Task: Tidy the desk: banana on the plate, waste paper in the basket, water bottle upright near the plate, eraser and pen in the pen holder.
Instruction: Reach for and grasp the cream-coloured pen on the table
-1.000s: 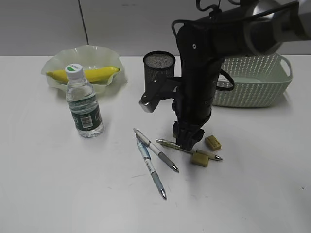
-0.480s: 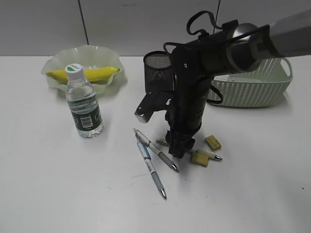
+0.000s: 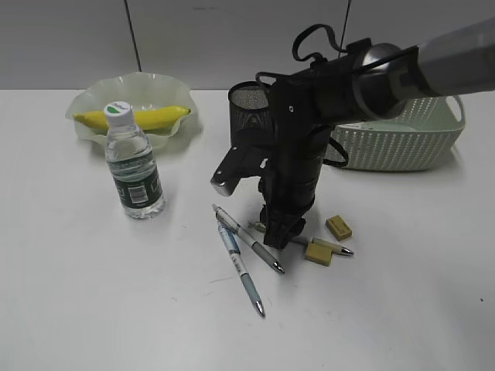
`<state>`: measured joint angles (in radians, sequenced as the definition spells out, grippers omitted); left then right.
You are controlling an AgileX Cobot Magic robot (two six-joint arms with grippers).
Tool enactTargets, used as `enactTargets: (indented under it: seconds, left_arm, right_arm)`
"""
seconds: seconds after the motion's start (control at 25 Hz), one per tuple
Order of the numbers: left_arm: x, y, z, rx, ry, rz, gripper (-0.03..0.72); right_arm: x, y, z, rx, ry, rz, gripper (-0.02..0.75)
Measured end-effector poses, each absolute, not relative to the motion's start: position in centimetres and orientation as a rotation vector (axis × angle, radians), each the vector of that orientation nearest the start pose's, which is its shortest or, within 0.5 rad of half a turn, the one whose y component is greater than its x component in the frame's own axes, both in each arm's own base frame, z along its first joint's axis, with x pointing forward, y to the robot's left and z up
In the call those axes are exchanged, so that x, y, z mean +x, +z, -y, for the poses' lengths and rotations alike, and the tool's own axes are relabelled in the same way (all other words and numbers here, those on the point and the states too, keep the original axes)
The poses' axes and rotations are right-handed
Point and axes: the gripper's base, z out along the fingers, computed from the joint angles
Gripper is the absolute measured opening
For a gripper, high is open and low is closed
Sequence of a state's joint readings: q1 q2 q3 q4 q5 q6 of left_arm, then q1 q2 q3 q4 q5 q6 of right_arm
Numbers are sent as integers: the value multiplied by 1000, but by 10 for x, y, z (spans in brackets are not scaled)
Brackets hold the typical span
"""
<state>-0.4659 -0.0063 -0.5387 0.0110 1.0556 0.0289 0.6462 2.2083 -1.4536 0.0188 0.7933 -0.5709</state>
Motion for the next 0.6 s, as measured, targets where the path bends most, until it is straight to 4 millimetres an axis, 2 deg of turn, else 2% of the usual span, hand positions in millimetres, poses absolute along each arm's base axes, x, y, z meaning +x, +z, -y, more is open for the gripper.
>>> enactTargets:
  seconds: [0.08, 0.12, 0.16, 0.32, 0.44, 0.6]
  left_arm:
    - [-9, 288, -5, 490, -268, -1943, 447]
    - [-9, 288, -5, 490, -268, -1943, 447]
    - [-9, 288, -5, 490, -268, -1943, 447]
    - [-9, 288, -5, 490, -268, -1943, 447]
    - [-9, 288, -5, 490, -268, -1943, 445]
    - [-9, 288, -5, 490, -268, -1943, 444]
  right_arm:
    - [334, 99, -254, -1717, 33, -2506, 235]
    - [334, 99, -254, -1719, 33, -2509, 149]
    - [335, 100, -255, -1722, 31, -2510, 118]
    - [342, 109, -259, -1729, 27, -2510, 120]
    - [350, 139, -266, -1683, 36, -2449, 120]
    - [360, 207, -275, -1556, 73, -2287, 120]
